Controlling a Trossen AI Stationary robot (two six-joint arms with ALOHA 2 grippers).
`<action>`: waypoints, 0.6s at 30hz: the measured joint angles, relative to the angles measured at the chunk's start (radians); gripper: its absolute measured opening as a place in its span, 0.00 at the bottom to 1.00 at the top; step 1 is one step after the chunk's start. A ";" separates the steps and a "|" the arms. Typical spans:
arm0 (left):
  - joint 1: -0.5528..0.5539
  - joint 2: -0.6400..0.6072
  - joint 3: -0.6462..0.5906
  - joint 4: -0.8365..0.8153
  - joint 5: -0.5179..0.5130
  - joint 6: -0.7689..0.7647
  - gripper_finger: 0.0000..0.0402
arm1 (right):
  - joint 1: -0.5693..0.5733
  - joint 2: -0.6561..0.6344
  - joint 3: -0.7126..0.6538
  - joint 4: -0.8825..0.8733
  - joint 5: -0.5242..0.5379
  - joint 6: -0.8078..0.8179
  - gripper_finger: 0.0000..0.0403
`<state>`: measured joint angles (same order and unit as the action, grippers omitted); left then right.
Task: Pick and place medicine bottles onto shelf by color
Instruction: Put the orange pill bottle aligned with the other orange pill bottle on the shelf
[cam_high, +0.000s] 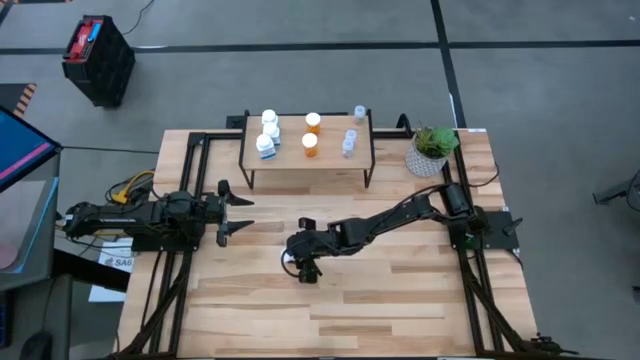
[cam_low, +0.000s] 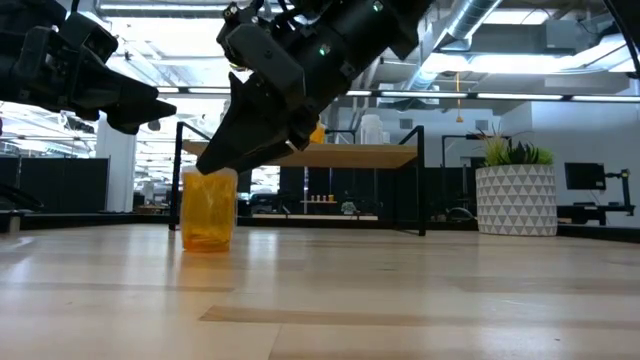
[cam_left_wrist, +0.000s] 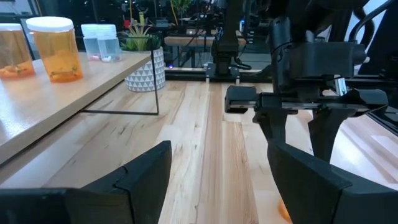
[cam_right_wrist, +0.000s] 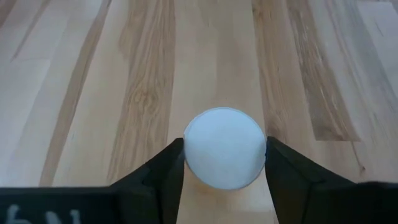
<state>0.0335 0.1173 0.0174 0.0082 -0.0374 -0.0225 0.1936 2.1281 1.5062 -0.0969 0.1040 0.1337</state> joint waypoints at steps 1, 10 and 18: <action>0.000 0.000 0.000 0.000 0.000 0.000 0.63 | 0.000 0.000 0.015 -0.027 0.000 0.000 0.49; 0.000 0.000 0.000 0.000 0.000 0.000 0.63 | -0.003 -0.002 0.182 -0.264 0.033 -0.049 0.49; 0.000 0.000 0.000 0.000 0.000 0.000 0.63 | -0.043 -0.003 0.297 -0.408 0.085 -0.063 0.48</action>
<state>0.0336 0.1173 0.0177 0.0085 -0.0373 -0.0226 0.1505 2.1254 1.8034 -0.5052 0.1890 0.0704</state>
